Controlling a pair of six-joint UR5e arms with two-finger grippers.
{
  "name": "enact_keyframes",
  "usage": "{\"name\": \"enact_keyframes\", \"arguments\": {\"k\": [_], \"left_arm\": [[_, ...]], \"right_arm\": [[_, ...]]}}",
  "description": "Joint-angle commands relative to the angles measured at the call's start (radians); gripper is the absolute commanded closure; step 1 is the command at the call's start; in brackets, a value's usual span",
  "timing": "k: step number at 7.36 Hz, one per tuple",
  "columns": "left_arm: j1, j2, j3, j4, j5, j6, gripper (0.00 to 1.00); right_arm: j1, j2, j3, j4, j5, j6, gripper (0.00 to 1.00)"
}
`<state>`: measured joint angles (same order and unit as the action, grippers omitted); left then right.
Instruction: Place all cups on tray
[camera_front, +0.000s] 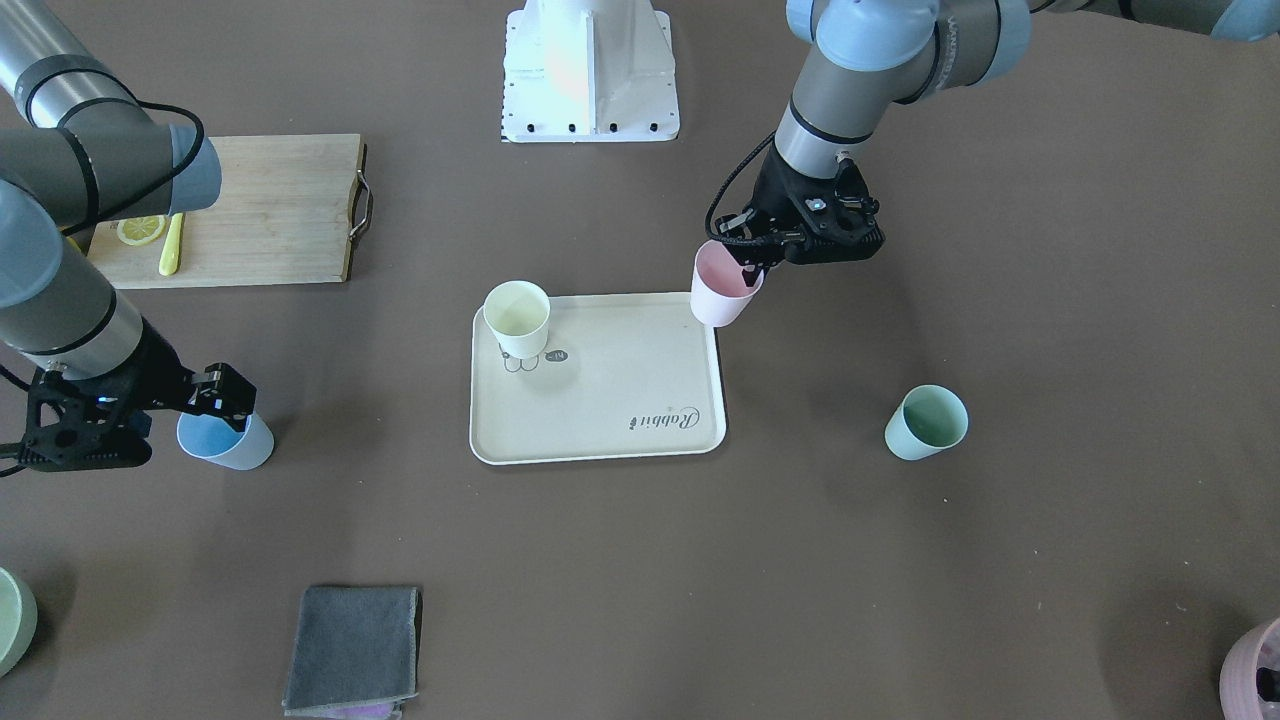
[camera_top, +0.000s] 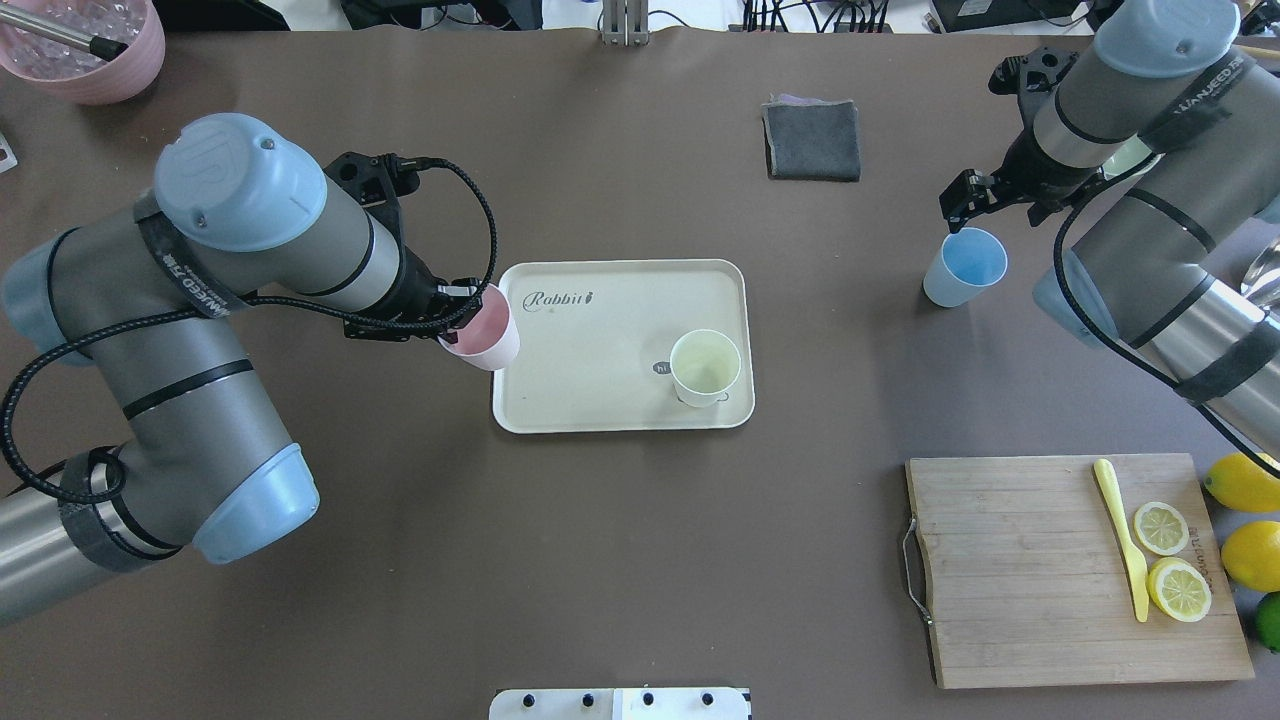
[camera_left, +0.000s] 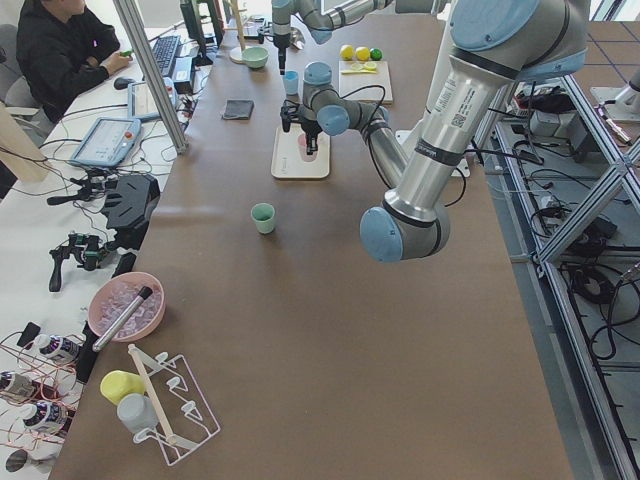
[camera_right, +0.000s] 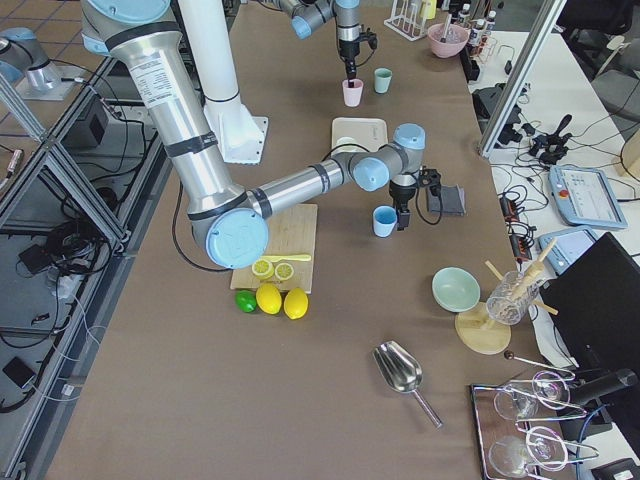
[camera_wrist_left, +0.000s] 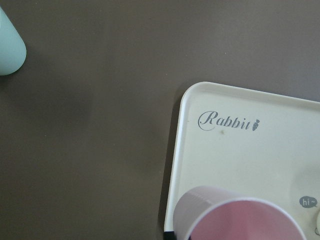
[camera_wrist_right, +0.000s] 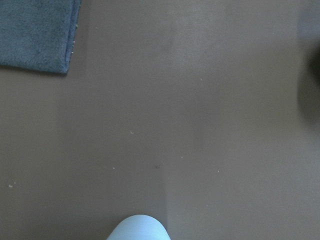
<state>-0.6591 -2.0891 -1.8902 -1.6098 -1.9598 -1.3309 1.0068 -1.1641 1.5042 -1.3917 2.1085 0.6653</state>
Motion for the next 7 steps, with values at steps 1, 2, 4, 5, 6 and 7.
{"name": "enact_keyframes", "arguments": {"k": [1,2,4,5,6,7], "left_arm": [[0.001,0.007,-0.006,0.001,0.002,-0.005,1.00],[0.001,0.007,-0.006,0.001,0.006,-0.007,1.00],[0.047,0.009,0.003,-0.001,0.056,-0.008,1.00],[0.067,0.009,0.005,-0.002,0.070,-0.017,1.00],[0.068,0.009,0.002,-0.002,0.070,-0.019,1.00],[0.082,0.011,0.005,-0.002,0.071,-0.021,1.00]], "right_arm": [[0.009,-0.029,0.037,0.023,0.048,0.000,0.00],[0.009,-0.055,0.060,0.025,0.050,0.000,0.00],[0.007,-0.071,0.054,0.028,0.039,0.002,0.00],[0.003,-0.071,0.048,0.028,0.038,0.002,0.00],[-0.005,-0.071,0.047,0.028,0.036,0.004,0.00],[-0.011,-0.071,0.047,0.028,0.036,0.016,0.00]]}}
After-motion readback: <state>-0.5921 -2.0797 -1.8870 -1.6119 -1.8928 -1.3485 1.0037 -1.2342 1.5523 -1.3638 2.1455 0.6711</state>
